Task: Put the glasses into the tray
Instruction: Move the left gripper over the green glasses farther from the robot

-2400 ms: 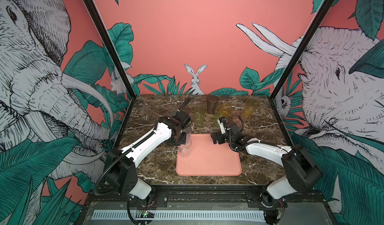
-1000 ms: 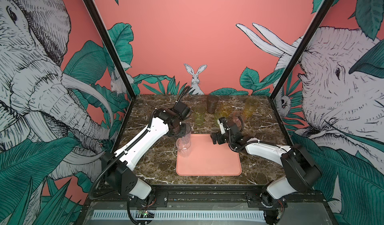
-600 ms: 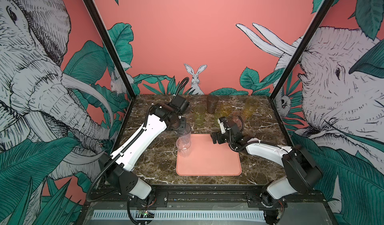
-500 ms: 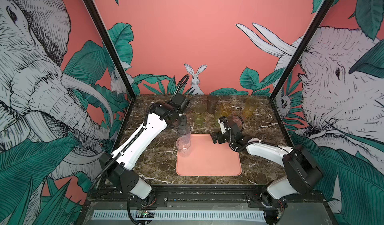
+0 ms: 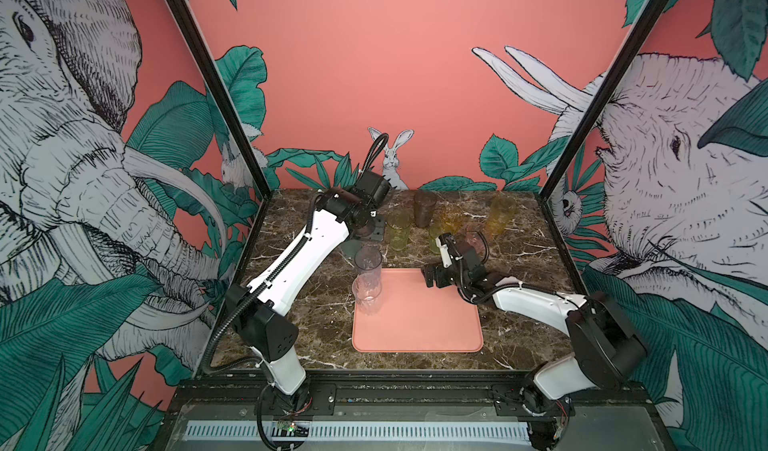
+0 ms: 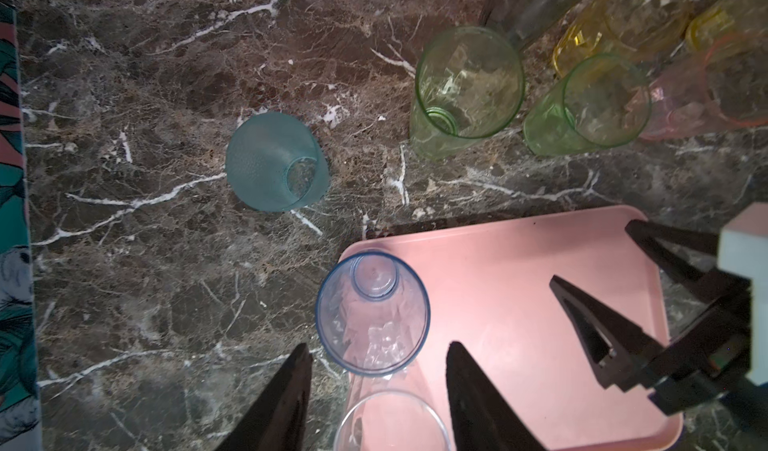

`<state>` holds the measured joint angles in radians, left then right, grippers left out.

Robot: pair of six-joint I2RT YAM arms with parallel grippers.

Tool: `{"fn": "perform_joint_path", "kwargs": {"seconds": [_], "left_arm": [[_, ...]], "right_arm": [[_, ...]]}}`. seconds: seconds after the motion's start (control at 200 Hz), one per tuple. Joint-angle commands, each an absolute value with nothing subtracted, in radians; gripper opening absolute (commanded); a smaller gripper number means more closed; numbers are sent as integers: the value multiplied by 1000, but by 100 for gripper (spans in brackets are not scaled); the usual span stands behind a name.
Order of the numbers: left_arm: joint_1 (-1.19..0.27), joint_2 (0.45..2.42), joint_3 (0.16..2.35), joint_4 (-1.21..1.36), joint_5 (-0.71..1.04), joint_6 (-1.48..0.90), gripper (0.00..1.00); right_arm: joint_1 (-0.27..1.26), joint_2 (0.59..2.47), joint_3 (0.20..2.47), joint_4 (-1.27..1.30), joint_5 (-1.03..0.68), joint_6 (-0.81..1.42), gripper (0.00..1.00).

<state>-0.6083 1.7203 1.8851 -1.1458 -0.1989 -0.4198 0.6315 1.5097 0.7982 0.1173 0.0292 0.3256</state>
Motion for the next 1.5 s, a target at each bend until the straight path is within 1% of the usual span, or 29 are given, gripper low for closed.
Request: {"fn": "perform_joint_path", "kwargs": {"seconds": [0.0, 0.095, 0.31, 0.475, 0.65, 1.085, 1.276, 1.396, 1.491], "left_arm": [[-600, 1740, 1913, -1081, -167, -397, 68], [-598, 1759, 1898, -1026, -190, -370, 77], [-577, 1805, 1904, -966, -172, -362, 85], [-568, 1828, 1896, -900, -123, -335, 99], [-542, 1865, 1910, -863, -113, -350, 99], [-502, 2035, 2026, -867, -77, -396, 99], [-491, 2087, 2059, -856, -12, -409, 99], [-487, 2122, 2084, -857, 21, -426, 96], [-487, 2141, 2102, -861, 24, -430, 95]], "right_arm": [[638, 1486, 784, 160, 45, 327, 98], [638, 1485, 785, 157, 45, 328, 98], [638, 1476, 790, 138, 63, 315, 98], [637, 1470, 792, 127, 66, 310, 99], [638, 1467, 795, 119, 74, 308, 99], [638, 1477, 802, 115, 66, 308, 99], [638, 1486, 808, 112, 56, 314, 99], [637, 1480, 808, 110, 56, 315, 99], [638, 1477, 806, 110, 57, 314, 99]]}}
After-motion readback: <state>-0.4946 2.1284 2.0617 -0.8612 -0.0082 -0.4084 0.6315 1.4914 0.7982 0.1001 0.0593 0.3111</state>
